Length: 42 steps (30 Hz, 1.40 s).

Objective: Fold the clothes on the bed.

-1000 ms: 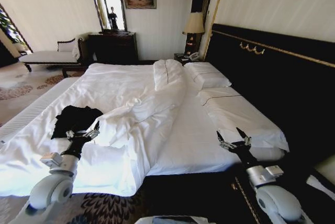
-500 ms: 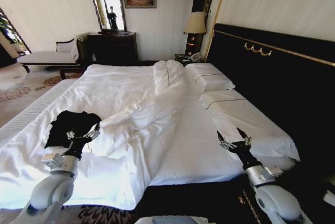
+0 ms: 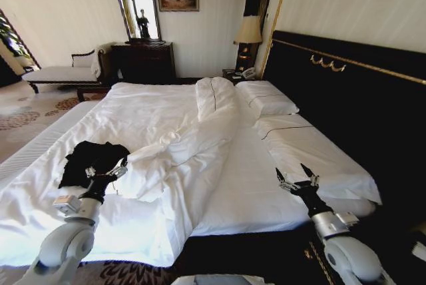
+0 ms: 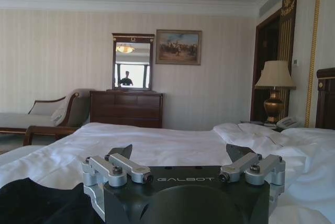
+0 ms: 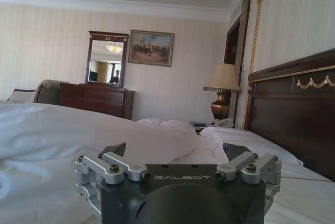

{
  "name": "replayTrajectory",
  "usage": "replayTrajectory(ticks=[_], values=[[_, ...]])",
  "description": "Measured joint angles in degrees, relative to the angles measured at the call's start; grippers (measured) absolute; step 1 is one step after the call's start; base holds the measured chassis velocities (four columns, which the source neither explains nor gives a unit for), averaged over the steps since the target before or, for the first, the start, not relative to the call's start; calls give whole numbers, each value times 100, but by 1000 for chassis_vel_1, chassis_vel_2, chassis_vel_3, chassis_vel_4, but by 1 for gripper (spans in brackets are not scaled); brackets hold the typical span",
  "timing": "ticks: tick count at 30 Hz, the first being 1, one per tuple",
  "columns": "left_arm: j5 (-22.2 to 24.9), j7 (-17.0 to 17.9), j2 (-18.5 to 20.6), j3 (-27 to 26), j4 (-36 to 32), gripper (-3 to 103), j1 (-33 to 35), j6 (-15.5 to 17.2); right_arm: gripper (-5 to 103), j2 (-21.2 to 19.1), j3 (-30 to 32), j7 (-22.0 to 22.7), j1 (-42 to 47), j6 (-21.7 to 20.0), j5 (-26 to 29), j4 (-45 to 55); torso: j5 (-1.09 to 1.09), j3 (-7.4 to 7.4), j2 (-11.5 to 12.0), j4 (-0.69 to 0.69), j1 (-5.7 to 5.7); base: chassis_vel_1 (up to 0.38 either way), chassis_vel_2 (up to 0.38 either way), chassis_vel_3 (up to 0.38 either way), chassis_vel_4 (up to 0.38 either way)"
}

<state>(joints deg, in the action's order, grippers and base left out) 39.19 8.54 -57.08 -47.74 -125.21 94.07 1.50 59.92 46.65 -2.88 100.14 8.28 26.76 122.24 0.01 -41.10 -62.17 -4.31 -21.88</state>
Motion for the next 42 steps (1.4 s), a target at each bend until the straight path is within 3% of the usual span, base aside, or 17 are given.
replayTrajectory(ticks=[30, 42], values=[[-35, -99, 17, -33, -9, 100, 61, -95, 100, 63, 48, -5, 45, -8, 32, 83, 0, 0, 0, 0, -1, 82, 84, -80, -89], [-197, -507, 24, -208, 87, 100, 575, -564, 100, -55, 115, -6, -9, -24, 74, 65, -2, 0, 0, 2, 0, 119, 112, -120, -110]])
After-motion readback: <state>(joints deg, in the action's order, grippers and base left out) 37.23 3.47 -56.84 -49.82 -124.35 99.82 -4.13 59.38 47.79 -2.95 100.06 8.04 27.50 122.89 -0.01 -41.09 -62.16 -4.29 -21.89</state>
